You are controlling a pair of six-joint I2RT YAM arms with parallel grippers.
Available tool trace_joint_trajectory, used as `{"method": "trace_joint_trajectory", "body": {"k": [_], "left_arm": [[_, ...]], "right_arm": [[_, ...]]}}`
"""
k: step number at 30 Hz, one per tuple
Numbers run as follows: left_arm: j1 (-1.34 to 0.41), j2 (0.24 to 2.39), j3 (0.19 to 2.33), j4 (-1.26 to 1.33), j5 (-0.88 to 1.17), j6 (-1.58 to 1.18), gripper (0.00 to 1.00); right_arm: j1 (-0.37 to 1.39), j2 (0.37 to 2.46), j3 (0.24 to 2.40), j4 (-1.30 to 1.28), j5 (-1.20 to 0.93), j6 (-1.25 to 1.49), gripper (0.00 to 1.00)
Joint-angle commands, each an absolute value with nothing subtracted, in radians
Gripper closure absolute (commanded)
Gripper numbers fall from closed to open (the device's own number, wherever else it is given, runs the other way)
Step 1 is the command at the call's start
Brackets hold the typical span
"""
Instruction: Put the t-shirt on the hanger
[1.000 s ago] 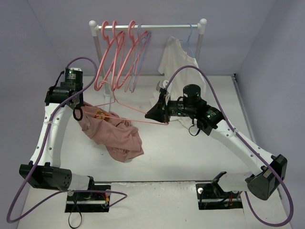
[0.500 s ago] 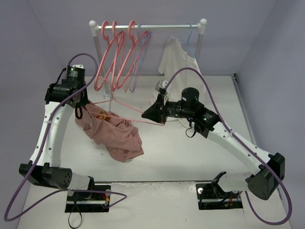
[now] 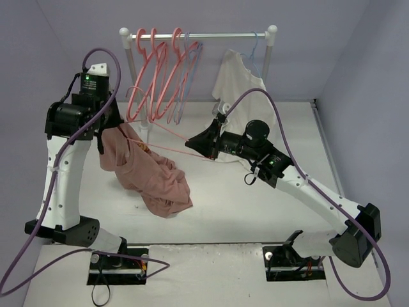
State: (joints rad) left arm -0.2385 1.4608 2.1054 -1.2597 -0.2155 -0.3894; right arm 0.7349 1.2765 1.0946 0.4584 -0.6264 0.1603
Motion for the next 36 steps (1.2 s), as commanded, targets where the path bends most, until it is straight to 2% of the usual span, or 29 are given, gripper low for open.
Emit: {"method": "trace_joint_trajectory", "body": {"k": [1,9,18,23,27,33,36], "left_arm": [[-0.296,1.456,2.266,-1.246,-0.175,-0.437,1.0],[-0.34,1.471,2.44,-1.241,-0.085,-0.46,1.0],[-0.356,1.44,2.362,-1.236,-0.107,-0.477,1.0],[-0.357,1.467,2.473,-1.237,-0.084,-0.476,1.0],[-0.362,1.5,2.559,-1.221,-0.062,-0.443,1.0],[-0.367,1.472,2.49,-1.147,0.024,-0.4,1.0],[-0.367,1.439,2.385,-1.09,0.044,-0.357,1.0]], "right_arm": [[0.741,1.296,1.171,0.666,-0.591,0.156,1.0],[0.742,1.34,1.271,0.703,-0.599,0.114,1.0],[0.761,1.302,1.15,0.832,-0.598,0.126,1.0],[0.759,1.291,1.131,0.926,-0.57,0.134,1.0],[0.764,1.289,1.216,0.96,-0.569,0.12,1.0],[0.768,1.29,1.168,1.016,-0.557,0.138,1.0],[0.772,1.284,1.124,1.051,-0.547,0.164,1.0]]}}
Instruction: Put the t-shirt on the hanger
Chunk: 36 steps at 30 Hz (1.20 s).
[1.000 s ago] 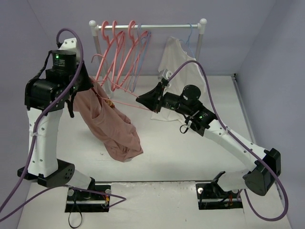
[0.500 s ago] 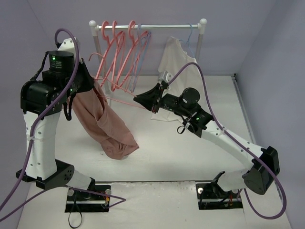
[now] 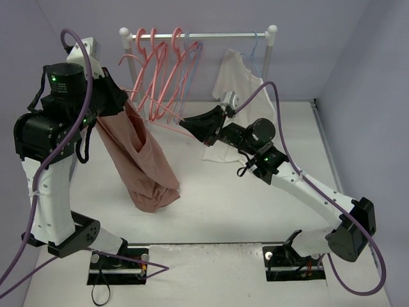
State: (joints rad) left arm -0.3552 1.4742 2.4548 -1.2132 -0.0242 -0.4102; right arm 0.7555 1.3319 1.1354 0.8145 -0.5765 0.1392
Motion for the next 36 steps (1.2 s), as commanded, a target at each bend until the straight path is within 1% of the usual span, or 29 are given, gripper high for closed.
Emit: {"method": "trace_joint_trajectory", "body": {"k": [1,6,13,15,18,22,25,26,27,31,32,33,36], "left_arm": [[-0.367,1.425,2.351,-1.072,0.042,-0.35,1.0],[-0.367,1.377,2.223,-1.01,0.045,-0.328,1.0],[-0.367,1.342,2.114,-0.952,0.018,-0.23,1.0],[-0.367,1.335,2.079,-0.944,0.024,-0.207,0.98],[-0.367,1.327,2.043,-0.93,0.037,-0.183,0.92],[-0.367,1.302,2.009,-0.898,0.037,-0.168,0.88],[-0.367,1.286,2.019,-0.877,0.025,-0.161,0.84],[-0.367,1.284,2.031,-0.877,0.022,-0.16,0.84],[-0.367,1.284,2.045,-0.877,0.012,-0.153,0.81],[-0.367,1.281,2.12,-0.877,0.009,-0.13,0.59],[-0.367,1.278,2.124,-0.876,-0.01,-0.122,0.56],[-0.367,1.274,2.127,-0.876,-0.012,-0.11,0.53],[-0.367,1.266,2.118,-0.873,-0.007,-0.094,0.51]], "right_arm": [[0.773,1.278,1.108,1.057,-0.54,0.163,1.0],[0.773,1.264,1.055,1.075,-0.528,0.147,1.0],[0.773,1.285,1.015,1.09,-0.541,0.15,1.0],[0.773,1.29,1.011,1.095,-0.543,0.154,1.0],[0.773,1.301,1.012,1.098,-0.555,0.16,1.0],[0.772,1.304,1.012,1.12,-0.558,0.162,1.0],[0.772,1.31,1.025,1.137,-0.561,0.156,1.0],[0.772,1.31,1.025,1.138,-0.564,0.156,1.0],[0.772,1.313,1.038,1.141,-0.568,0.156,1.0],[0.772,1.323,1.068,1.143,-0.577,0.155,1.0],[0.772,1.327,1.069,1.143,-0.578,0.154,1.0],[0.772,1.328,1.073,1.143,-0.578,0.155,1.0],[0.772,1.34,1.078,1.143,-0.58,0.159,1.0]]}}
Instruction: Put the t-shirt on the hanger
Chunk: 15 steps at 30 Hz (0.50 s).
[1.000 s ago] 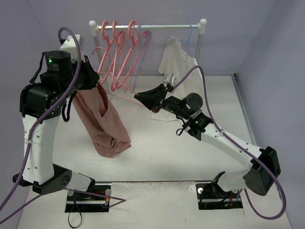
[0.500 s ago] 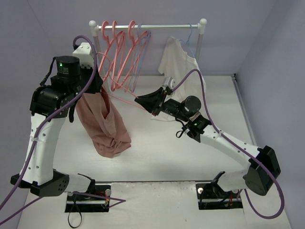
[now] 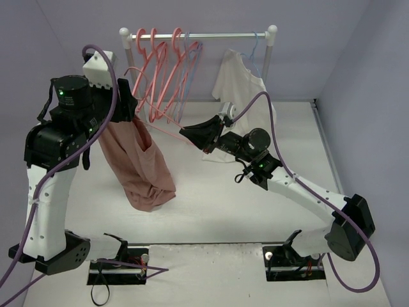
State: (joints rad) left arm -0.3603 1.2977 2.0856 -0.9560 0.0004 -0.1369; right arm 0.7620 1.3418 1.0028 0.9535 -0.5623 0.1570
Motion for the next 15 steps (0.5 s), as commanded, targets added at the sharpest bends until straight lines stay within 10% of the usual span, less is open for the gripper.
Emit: {"method": "trace_joint_trajectory", "body": {"k": [1,15], "left_arm": [[-0.367,1.258,2.106,-0.866,-0.004,-0.082,0.51],[-0.326,1.09,1.872,-0.841,0.084,0.546,0.52]], "right_arm": [[0.772,1.344,1.079,1.143,-0.58,0.162,1.0],[0.772,1.362,1.082,1.144,-0.615,0.201,1.0]]}}
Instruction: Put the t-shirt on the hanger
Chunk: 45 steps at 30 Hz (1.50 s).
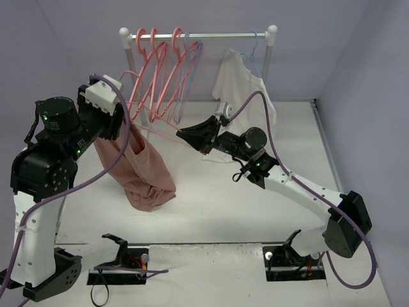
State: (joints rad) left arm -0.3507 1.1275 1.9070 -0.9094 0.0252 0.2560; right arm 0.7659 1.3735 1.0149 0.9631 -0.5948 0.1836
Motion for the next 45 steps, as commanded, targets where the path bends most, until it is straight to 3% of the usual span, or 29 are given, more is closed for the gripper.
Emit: {"method": "trace_joint_trajectory", "body": {"k": [1,5,10,21,30,33,34,45], "left_arm": [[-0.304,1.084,1.861,-0.842,0.099,0.573,0.52],[-0.148,1.08,1.85,-0.852,0.272,0.706,0.52],[-0.117,1.142,1.884,-0.872,0.277,0.825,0.52],[-0.059,1.237,1.913,-0.934,0.542,0.839,0.56],[-0.028,1.257,1.852,-0.936,0.655,0.829,0.77],[-0.028,1.253,1.831,-0.937,0.655,0.82,0.98],[-0.028,1.25,1.827,-0.937,0.657,0.816,1.0],[-0.031,1.143,1.742,-0.928,0.792,0.757,1.0]], "right_arm": [[0.772,1.362,1.083,1.143,-0.619,0.204,1.0],[0.772,1.359,1.082,1.139,-0.626,0.212,1.0],[0.772,1.349,1.077,1.136,-0.64,0.229,1.0],[0.772,1.309,1.056,1.125,-0.65,0.232,1.0],[0.763,1.302,1.059,1.118,-0.655,0.237,1.0],[0.747,1.302,1.06,1.118,-0.655,0.249,1.0],[0.742,1.301,1.06,1.118,-0.656,0.251,1.0],[0.67,1.318,1.046,1.08,-0.684,0.308,1.0]]}}
